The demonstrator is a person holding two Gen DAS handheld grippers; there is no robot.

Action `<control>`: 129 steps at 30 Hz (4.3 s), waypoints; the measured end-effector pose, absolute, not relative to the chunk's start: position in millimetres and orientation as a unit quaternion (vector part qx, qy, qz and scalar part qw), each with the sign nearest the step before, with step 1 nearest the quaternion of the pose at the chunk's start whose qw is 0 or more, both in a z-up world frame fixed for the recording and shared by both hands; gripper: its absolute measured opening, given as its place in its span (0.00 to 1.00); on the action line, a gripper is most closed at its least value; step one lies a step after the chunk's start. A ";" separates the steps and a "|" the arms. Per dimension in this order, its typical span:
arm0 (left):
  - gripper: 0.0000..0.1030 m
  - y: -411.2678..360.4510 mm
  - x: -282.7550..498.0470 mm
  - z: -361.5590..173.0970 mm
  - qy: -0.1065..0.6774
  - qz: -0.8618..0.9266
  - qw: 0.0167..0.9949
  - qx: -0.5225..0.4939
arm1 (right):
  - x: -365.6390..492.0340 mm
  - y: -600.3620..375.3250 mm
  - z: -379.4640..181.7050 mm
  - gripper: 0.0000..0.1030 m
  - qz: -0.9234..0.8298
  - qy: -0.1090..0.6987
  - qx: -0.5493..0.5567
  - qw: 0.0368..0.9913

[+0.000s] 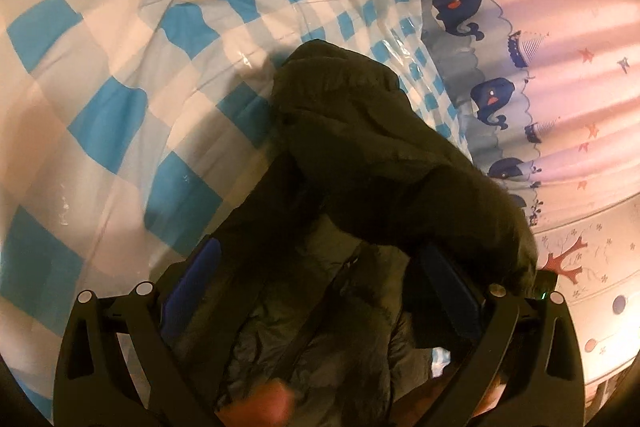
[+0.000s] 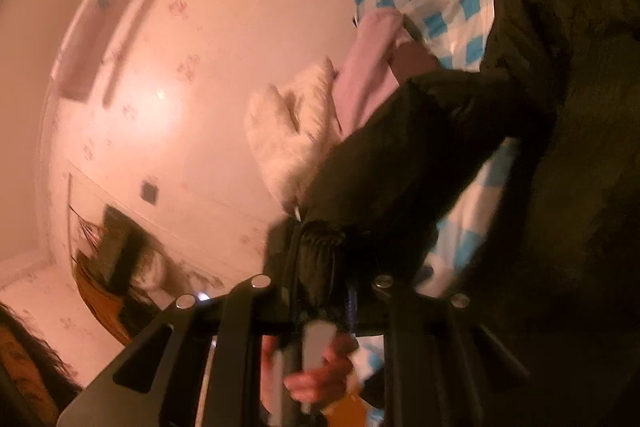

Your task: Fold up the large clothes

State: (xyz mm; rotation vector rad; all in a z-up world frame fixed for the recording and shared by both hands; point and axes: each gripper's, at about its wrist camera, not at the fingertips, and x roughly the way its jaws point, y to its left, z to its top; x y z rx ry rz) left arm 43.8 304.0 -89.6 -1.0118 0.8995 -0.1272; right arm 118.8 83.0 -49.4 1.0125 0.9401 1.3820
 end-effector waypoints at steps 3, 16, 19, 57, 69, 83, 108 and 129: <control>0.69 305.6 50.5 -90.5 0.412 -0.067 0.769 -0.484 | 117.2 78.1 -53.9 0.19 0.581 0.401 0.429 0.564; 0.93 306.8 37.4 -86.1 0.420 -0.033 0.771 -0.478 | 120.6 66.0 -73.6 0.52 0.550 0.428 0.429 0.574; 0.93 317.0 23.4 -94.8 0.418 -0.025 0.769 -0.483 | 122.8 67.2 -75.8 0.38 0.564 0.425 0.442 0.554; 0.93 270.7 1.0 -47.0 0.328 -0.037 0.860 -0.390 | 83.0 121.0 -109.7 0.26 0.561 0.514 0.412 0.501; 0.16 287.0 4.4 -49.4 0.337 -0.036 0.858 -0.386 | 82.9 117.3 -109.1 0.38 0.551 0.511 0.419 0.510; 0.06 295.4 10.2 -23.6 0.346 -0.043 0.862 -0.367 | 90.1 89.3 -83.2 0.56 0.551 0.493 0.398 0.544; 0.05 -71.6 207.1 154.5 0.354 -0.257 0.899 0.009 | 72.0 -243.1 -75.6 0.76 0.243 0.396 0.292 0.836; 0.71 -135.3 261.7 129.0 0.481 -0.215 0.839 0.134 | 162.7 -197.2 -23.0 0.84 0.158 0.351 0.105 0.917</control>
